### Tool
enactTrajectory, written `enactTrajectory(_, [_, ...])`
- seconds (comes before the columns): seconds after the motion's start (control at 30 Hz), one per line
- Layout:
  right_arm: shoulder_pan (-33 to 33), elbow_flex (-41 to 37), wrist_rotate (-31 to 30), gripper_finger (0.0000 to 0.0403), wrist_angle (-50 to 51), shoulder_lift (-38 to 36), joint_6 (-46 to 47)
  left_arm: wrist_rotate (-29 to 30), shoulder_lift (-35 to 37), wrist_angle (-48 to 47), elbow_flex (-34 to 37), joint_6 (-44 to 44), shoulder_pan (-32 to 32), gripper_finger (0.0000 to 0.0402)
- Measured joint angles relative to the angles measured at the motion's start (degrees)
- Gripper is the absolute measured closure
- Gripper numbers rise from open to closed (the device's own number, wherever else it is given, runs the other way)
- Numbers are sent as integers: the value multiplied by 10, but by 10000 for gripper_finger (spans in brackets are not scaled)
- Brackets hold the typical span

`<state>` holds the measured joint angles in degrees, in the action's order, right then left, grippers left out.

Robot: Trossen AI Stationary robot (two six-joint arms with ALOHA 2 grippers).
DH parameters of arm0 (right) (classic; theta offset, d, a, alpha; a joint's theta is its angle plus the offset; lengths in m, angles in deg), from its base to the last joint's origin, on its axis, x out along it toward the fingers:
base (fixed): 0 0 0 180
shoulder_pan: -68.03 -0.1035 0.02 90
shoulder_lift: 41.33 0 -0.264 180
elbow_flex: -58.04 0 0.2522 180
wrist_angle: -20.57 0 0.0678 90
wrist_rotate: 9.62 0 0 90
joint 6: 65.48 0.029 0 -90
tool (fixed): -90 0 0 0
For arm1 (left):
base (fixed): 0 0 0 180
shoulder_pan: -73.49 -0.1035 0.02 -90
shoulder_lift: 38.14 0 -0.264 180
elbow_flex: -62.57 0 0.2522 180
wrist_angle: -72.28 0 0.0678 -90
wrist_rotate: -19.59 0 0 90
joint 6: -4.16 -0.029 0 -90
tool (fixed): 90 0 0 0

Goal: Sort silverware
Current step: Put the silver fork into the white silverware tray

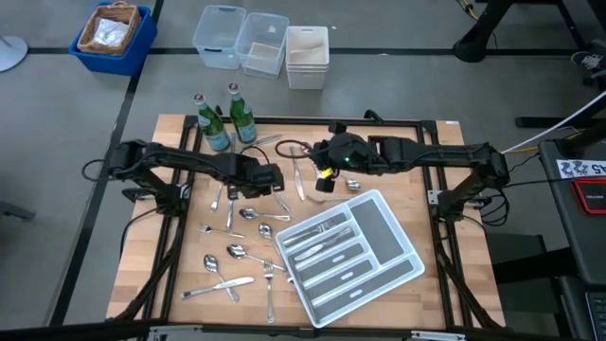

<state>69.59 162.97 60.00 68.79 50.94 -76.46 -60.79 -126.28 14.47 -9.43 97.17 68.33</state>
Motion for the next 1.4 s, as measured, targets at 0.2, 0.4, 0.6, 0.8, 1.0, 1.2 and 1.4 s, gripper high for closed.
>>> enactTrajectory(0.2, [8,0,5,357,1,0,-14,-3,-46,40,0,56,-24,329])
enactTrajectory(0.4, [7,0,8,357,0,0,-28,-6,-80,46,0,87,-44,329])
enactTrajectory(0.6, [7,0,10,357,-1,0,-30,-20,-83,46,0,105,-54,329])
enactTrajectory(0.8, [7,0,10,357,0,-5,-30,-20,-96,74,0,116,-54,329])
enactTrajectory(1.0, [7,-1,10,357,2,-23,-31,-22,-115,87,0,116,-54,329])
enactTrajectory(1.2, [7,-1,9,357,9,-42,-31,-21,-118,87,0,121,-56,329])
enactTrajectory(1.4, [7,-1,9,357,23,-56,-31,-20,-118,81,0,121,-59,329])
